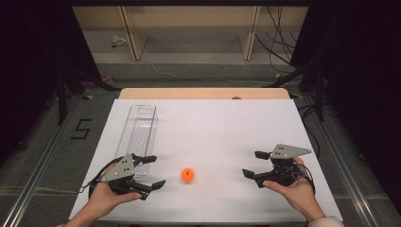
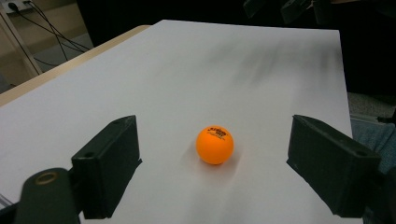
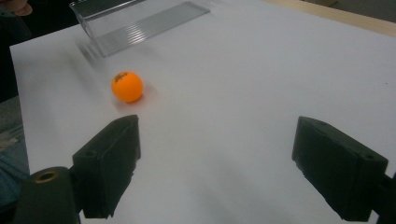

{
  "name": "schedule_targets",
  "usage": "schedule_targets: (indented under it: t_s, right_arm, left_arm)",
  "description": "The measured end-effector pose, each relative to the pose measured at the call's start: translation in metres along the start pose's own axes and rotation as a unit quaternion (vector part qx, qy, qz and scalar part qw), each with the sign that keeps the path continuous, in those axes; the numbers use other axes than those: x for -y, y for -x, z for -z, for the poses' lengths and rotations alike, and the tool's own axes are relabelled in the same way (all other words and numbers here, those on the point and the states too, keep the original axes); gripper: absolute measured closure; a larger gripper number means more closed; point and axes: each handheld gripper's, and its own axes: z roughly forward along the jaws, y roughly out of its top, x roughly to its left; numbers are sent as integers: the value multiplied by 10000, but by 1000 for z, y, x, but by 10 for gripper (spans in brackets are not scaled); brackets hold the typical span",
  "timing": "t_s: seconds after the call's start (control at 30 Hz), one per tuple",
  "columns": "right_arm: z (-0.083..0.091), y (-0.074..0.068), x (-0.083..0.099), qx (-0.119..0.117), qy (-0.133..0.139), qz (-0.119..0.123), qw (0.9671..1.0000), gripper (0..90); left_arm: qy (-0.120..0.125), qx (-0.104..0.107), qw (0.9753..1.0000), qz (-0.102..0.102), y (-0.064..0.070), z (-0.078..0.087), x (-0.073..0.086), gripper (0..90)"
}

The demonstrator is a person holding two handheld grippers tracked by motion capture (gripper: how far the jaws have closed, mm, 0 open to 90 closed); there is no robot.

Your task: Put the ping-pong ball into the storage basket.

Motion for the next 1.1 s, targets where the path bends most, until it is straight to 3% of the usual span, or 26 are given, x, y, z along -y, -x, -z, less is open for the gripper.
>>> schedule_targets:
  t_s: [1.1]
  right_arm:
    - [-24,-16,-11,-269,-22,243,9993,163]
  left_arm:
    - [-32,68,9999,-71,2,-1,-1,164]
